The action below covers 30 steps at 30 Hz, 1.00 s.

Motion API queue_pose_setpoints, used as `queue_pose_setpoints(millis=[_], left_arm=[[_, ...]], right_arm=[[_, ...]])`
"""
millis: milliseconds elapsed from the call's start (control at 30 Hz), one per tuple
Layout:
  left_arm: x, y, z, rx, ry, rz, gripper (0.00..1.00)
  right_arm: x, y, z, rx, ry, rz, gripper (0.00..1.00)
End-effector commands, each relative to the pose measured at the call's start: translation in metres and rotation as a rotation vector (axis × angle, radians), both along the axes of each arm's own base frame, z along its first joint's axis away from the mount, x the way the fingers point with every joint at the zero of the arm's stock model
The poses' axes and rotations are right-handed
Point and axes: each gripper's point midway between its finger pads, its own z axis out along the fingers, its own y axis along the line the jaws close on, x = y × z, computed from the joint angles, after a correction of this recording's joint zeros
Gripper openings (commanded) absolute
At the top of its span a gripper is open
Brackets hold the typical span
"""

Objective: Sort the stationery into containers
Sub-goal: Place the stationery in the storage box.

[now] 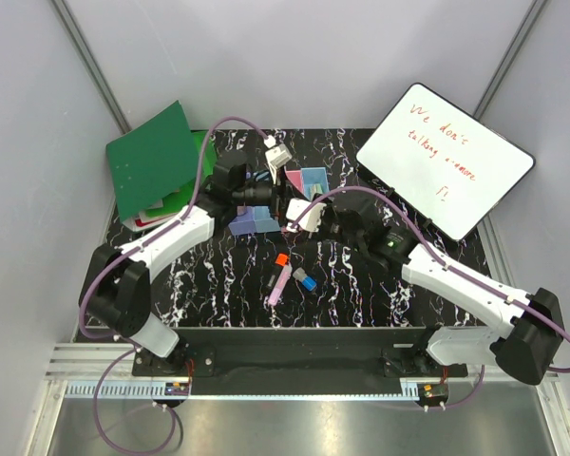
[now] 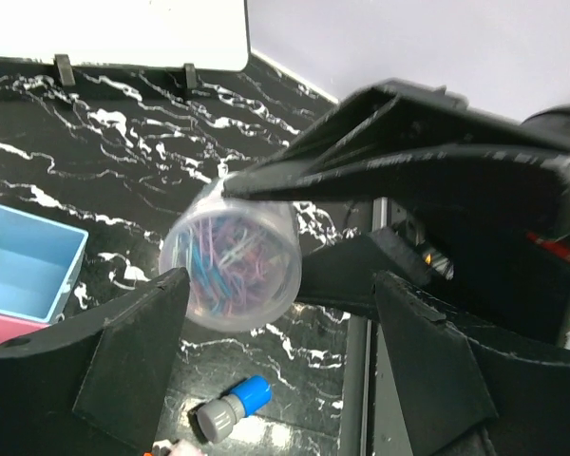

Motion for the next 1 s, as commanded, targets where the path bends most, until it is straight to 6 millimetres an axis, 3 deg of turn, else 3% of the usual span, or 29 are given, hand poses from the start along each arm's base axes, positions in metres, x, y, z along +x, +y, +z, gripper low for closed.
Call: queue_pose_setpoints(millis=[0, 467, 567, 967], left_arm=[[0.000, -0.002, 0.010, -0.007, -0.073, -0.035, 0.84], [0.002, -0.010, -0.004, 0.029, -0.062, -0.058, 0.86], [0.007, -0.011, -0.007, 0.044, -0.066, -0.047, 0.94], [0.022, -0.018, -0.007, 0.050, -0.065, -0.029, 0.91]], right_arm=[[0.007, 0.009, 0.043, 0.073, -0.104, 0.002, 0.19], [0.009, 0.008, 0.055, 0.081, -0.134, -0.003, 0.19], [0.009, 0.007, 0.058, 0.084, -0.139, -0.005, 0.19], [0.006, 0.007, 0.057, 0.086, -0.138, 0.000, 0.18]])
